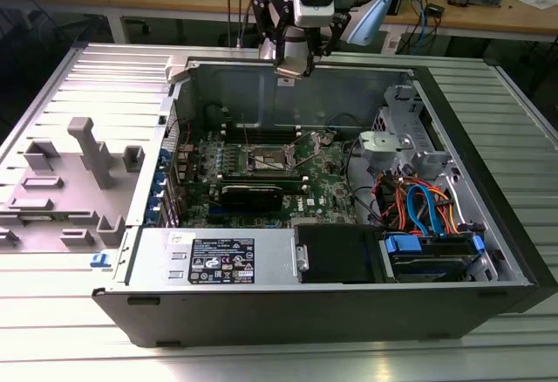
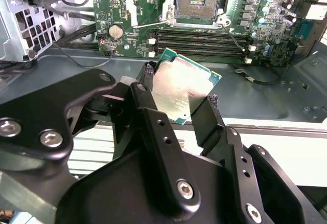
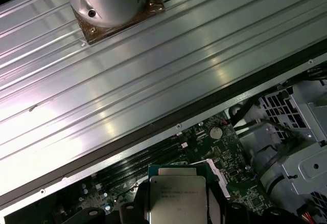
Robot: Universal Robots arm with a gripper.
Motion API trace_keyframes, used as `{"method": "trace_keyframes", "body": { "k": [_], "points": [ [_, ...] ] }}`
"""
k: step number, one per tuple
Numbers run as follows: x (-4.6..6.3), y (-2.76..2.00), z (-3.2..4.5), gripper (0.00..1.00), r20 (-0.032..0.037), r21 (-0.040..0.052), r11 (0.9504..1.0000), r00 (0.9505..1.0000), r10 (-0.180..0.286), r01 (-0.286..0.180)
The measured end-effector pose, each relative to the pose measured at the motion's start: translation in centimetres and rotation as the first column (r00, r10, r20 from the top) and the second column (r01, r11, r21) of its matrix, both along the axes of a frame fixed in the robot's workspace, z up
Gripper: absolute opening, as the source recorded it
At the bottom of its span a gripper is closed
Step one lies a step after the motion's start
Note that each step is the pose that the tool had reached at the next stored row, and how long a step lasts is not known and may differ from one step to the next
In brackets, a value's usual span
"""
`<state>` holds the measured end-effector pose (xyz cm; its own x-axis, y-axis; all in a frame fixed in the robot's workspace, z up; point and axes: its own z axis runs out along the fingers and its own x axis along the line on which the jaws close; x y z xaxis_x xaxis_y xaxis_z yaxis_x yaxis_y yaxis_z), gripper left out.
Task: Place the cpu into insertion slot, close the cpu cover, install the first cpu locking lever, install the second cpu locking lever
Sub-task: 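Place the cpu into insertion slot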
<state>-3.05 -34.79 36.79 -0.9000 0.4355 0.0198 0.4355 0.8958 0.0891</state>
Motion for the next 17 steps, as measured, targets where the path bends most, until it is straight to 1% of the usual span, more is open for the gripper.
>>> {"method": "trace_keyframes", "body": {
  "k": [9, 12, 14, 17],
  "points": [
    [0.0, 0.0, 0.0, 0.54, 0.0, -0.0001, 1.0, 1.0, -0.004, 0.004],
    [0.0, 0.0, -0.09, 0.54, 0.0001, 0.0, 0.9995, 0.9995, -0.032, 0.032],
    [0.0, -0.02, -0.2, 0.54, 0.0001, -0.0005, 0.9982, 0.9982, -0.061, 0.061],
    [0.0, -0.2, -0.34, 0.54, 0.0001, -0.0014, 0.9967, 0.9967, -0.082, 0.082]
  ]
}}
